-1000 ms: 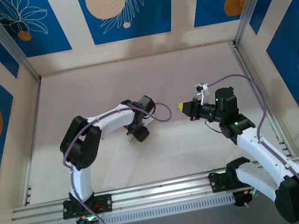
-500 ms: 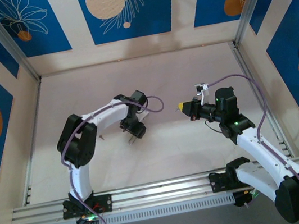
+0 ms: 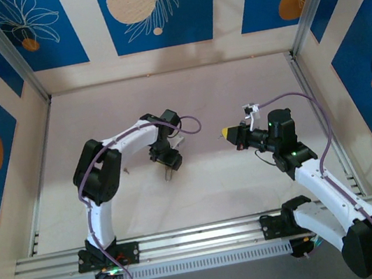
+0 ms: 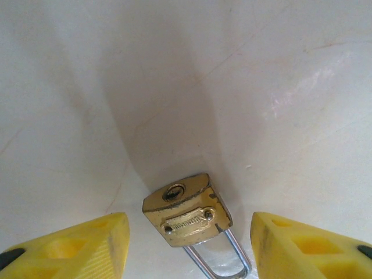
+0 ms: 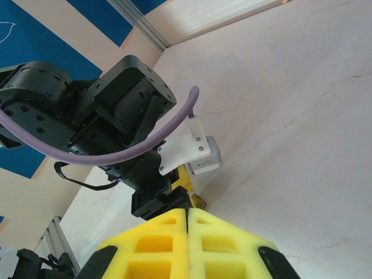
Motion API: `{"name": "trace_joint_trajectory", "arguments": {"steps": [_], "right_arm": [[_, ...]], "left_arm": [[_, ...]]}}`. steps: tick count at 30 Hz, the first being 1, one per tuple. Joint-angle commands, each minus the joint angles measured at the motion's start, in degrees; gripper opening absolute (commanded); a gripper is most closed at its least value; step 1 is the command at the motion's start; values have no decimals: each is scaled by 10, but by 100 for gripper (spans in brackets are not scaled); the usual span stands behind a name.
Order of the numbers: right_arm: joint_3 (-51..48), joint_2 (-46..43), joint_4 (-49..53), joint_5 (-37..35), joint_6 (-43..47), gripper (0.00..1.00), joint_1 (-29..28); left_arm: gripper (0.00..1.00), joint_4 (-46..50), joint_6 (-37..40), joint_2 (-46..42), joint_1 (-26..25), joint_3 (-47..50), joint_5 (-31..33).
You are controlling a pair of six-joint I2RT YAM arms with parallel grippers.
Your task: Unlock with the key
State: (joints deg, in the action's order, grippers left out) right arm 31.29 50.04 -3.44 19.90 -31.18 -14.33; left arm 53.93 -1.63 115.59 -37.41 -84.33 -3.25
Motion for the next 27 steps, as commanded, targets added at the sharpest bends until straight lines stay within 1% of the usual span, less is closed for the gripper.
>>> {"name": "trace_joint_trajectory", "arguments": {"steps": [1,4,7,12,17,20,22,25,27], "right_arm": [[-14,-4,-21,10,-5,0,2],[-17,-2,-25,11,-6,0,2],[-18,-2,-31,11,-9,0,3],[-19,-4,-42,17,-14,0,3],[-21,-10,-41,22,-14,0,3],[-21,-15,-39,23,-14,0,3],[-20,-17,-35,24,-14,0,3],[-18,-22,-28,22,-13,0,3],[-17,-26,-24,20,-11,0,2]], "left_arm": [[56,28,-33,2,-3,-13,-5],[54,27,-51,12,-2,-4,7],[53,6,-67,17,-1,12,-12],[50,-15,-94,26,-1,18,-11],[42,-37,-107,20,-1,33,6],[35,-46,-95,16,-2,36,0],[36,-42,-81,16,-2,30,-2],[41,-38,-54,14,-5,27,-3],[43,-29,-43,15,-4,24,13]]}}
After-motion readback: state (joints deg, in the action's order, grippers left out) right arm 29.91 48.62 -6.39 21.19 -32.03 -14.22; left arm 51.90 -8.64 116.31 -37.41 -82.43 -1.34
